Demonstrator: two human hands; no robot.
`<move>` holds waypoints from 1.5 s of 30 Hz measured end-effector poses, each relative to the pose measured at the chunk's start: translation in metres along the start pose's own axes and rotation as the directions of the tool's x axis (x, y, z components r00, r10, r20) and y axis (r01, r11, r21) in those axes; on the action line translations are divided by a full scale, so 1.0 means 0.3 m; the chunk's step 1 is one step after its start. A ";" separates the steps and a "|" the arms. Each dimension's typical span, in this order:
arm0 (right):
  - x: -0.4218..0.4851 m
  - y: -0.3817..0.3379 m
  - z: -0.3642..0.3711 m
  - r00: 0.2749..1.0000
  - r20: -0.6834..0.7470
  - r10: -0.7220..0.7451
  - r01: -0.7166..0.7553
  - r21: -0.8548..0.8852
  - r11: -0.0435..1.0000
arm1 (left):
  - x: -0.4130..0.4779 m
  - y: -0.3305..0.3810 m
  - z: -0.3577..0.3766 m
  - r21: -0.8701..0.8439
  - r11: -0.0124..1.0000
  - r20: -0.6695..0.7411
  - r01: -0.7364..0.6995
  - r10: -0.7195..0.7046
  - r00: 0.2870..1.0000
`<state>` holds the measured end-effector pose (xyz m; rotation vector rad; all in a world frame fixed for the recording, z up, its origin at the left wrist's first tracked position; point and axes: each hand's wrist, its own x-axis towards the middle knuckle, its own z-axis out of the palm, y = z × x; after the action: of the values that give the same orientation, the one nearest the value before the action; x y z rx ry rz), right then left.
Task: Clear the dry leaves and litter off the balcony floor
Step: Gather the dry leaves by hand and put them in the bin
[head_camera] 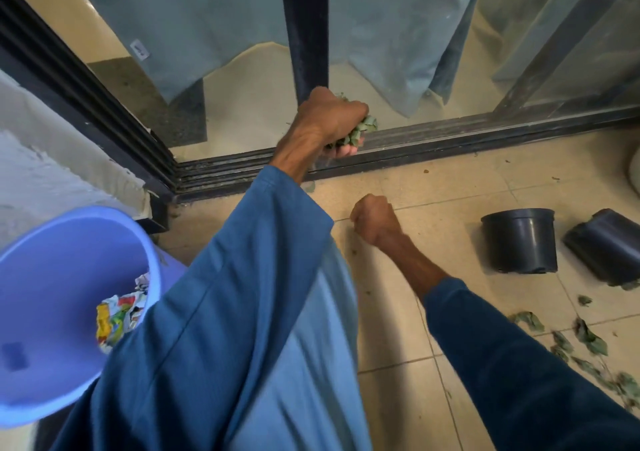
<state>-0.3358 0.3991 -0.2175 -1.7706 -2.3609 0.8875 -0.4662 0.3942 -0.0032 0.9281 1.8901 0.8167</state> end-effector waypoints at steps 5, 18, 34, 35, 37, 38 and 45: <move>0.129 -0.131 -0.155 0.991 -0.027 -0.128 0.130 0.058 0.990 | -0.021 -0.143 -0.093 -0.333 0.943 -0.188 -0.002 -0.065 0.980; 0.262 -0.265 0.025 0.883 0.241 -0.404 0.464 -0.308 0.831 | -0.074 -0.665 -0.035 -0.595 0.766 -0.148 0.244 -0.402 0.904; 0.195 -0.267 0.184 0.898 0.077 -0.433 0.423 -0.423 0.801 | -0.102 -0.852 -0.078 -0.625 0.700 -0.034 0.345 -0.466 0.884; 0.190 -0.282 0.185 0.922 0.070 -0.380 0.379 -0.362 0.852 | -0.110 -0.842 -0.086 -0.628 0.700 -0.049 0.340 -0.471 0.881; 0.170 -0.317 0.182 0.956 0.076 -0.283 0.292 -0.191 0.937 | -0.131 -0.807 -0.103 -0.620 0.716 -0.092 0.321 -0.472 0.877; 0.152 -0.339 0.173 0.963 0.086 -0.256 0.264 -0.103 0.959 | -0.146 -0.784 -0.114 -0.610 0.732 -0.118 0.303 -0.462 0.879; -0.093 -0.564 -0.048 0.930 0.041 -0.366 0.320 0.399 0.859 | -0.295 -0.566 -0.225 -0.397 0.917 -0.430 -0.036 -0.150 0.890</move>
<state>-0.4668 0.3504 -0.1170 -1.1319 -2.2552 1.3092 -0.5426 0.2212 -0.0770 0.4447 2.0133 1.4138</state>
